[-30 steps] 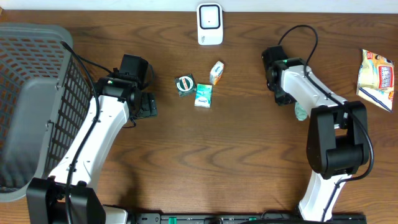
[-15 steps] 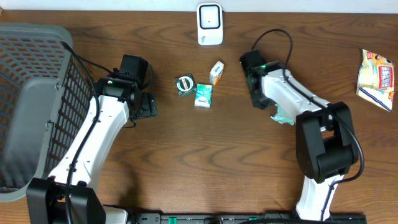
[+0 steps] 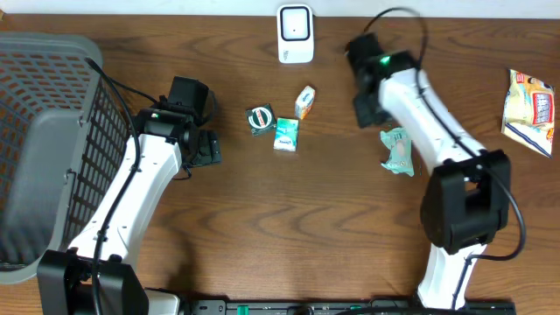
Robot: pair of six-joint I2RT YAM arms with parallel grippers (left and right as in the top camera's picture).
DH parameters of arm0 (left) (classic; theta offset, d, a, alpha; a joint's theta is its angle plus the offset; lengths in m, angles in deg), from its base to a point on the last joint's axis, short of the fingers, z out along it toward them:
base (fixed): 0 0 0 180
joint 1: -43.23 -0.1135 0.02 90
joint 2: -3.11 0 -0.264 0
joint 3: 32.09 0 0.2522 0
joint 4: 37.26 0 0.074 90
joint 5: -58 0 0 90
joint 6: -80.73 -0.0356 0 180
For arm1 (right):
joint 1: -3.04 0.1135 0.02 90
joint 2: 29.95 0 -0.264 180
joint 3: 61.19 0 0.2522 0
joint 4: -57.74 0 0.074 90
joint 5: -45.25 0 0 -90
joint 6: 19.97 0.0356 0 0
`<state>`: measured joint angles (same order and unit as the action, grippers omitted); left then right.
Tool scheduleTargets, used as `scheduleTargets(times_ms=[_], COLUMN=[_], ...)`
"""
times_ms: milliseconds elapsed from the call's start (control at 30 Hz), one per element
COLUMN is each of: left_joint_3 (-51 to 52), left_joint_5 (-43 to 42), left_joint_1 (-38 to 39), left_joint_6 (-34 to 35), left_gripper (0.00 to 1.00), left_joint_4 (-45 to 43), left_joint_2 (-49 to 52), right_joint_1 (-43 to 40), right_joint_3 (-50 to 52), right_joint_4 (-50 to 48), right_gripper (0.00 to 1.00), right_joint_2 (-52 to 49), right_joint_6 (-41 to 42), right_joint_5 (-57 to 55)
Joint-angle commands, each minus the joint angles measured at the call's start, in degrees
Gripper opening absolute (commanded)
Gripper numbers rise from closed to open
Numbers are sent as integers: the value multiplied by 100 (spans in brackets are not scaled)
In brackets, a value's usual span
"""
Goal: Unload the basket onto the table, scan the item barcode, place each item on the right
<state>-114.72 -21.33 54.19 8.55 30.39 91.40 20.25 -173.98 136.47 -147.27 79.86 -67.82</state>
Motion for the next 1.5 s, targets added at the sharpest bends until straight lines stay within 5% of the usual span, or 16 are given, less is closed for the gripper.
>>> scheduleTargets(times_ms=[0, 100, 233, 433, 700, 1033, 1467], left_joint_3=[-22, -22, -22, -22, -22, -22, -22], left_joint_5=[50, 50, 50, 50, 50, 50, 50], left_joint_1=[-28, -28, -28, -28, -28, -28, -28], left_joint_6=[28, 28, 28, 31, 28, 28, 28], left_gripper=[98, 97, 97, 98, 98, 98, 98], left_joint_4=[24, 24, 24, 24, 24, 24, 24], left_joint_2=[-74, -74, -74, -74, -74, -74, -74], right_joint_1=[-619, -973, -1379, -1537, -1497, -1443, -1054], right_joint_3=[-459, -391, -155, 584, 1648, 1650, -20], right_joint_4=[588, 949, 938, 455, -697, -990, -1283], right_gripper=[84, 84, 66, 74, 62, 1, 1], right_joint_2=[-2, -2, -2, -2, -2, -2, -2], right_joint_6=[-807, -1432, -1462, -1460, -1342, -933, -719], right_joint_5=[765, 1821, 2629, 2966, 2964, 2970, 3416])
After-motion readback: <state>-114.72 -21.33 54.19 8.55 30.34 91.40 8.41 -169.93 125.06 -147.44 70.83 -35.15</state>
